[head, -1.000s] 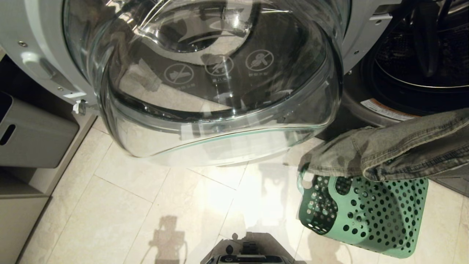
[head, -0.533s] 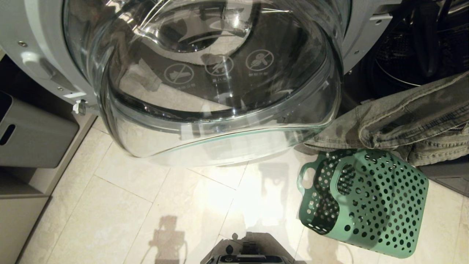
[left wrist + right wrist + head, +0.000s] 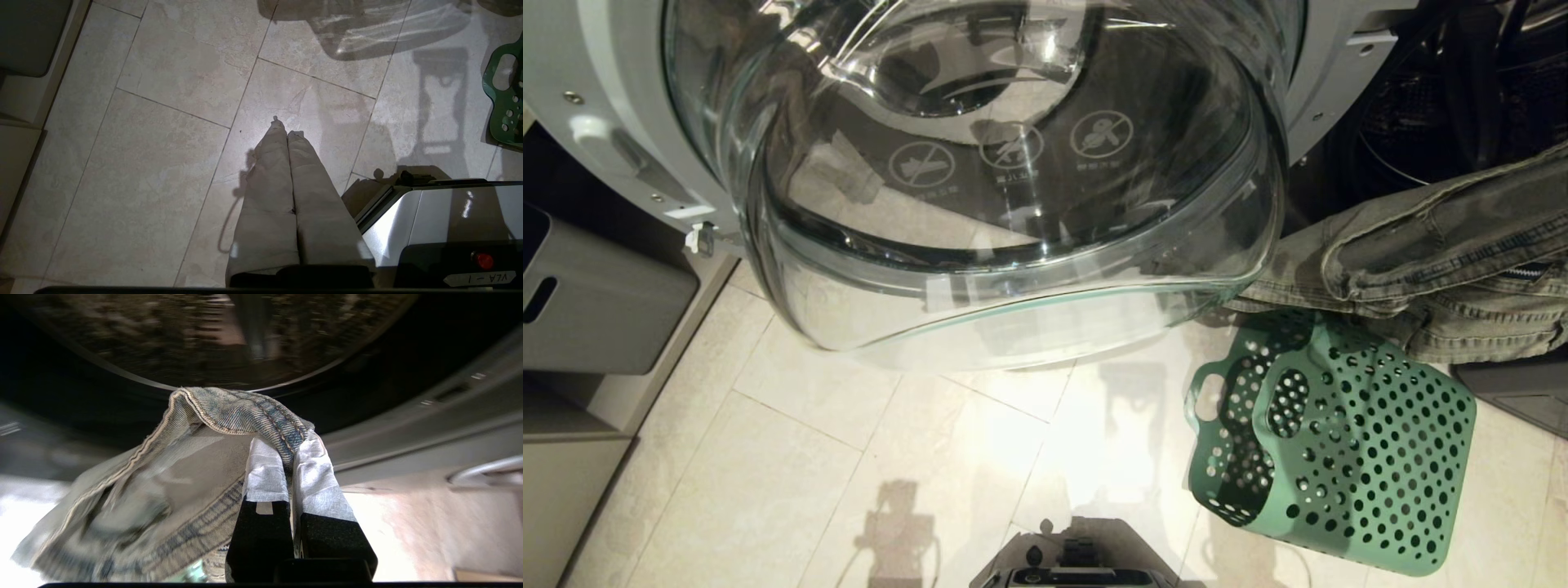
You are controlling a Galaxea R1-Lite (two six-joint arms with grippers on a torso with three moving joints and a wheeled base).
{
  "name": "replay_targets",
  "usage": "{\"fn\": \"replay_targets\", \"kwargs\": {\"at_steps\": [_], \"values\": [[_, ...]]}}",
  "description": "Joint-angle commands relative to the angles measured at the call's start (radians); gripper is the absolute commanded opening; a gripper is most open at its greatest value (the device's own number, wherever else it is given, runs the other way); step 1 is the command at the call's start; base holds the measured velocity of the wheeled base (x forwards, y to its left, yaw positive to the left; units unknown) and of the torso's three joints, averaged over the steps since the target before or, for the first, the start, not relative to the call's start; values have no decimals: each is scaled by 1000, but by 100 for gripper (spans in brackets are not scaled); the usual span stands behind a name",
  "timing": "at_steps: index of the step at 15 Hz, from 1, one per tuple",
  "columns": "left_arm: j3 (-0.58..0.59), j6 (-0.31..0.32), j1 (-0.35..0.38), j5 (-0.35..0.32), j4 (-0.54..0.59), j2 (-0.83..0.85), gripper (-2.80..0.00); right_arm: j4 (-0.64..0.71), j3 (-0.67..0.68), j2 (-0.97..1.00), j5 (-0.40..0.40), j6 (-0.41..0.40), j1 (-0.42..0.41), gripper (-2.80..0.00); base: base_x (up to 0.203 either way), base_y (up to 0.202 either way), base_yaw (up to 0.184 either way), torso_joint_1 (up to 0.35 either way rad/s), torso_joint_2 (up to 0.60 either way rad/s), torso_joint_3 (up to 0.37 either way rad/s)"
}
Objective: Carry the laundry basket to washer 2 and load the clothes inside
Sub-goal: Place the clothes into the washing machine
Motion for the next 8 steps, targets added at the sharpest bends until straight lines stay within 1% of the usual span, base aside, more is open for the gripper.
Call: {"fn": "replay_targets", "kwargs": {"at_steps": [1,4,8], "values": [[2,1,0,0,0,0,-280,-9,1,28,-4,8,-45,-280,0,0,0,0,0,0],[2,1,0,0,0,0,-280,-54,-5,94,2,35,-109,-280,0,0,0,0,0,0],[2,1,0,0,0,0,-280,-186,-47,229,44,37,-185,-280,0,0,0,0,0,0]]}}
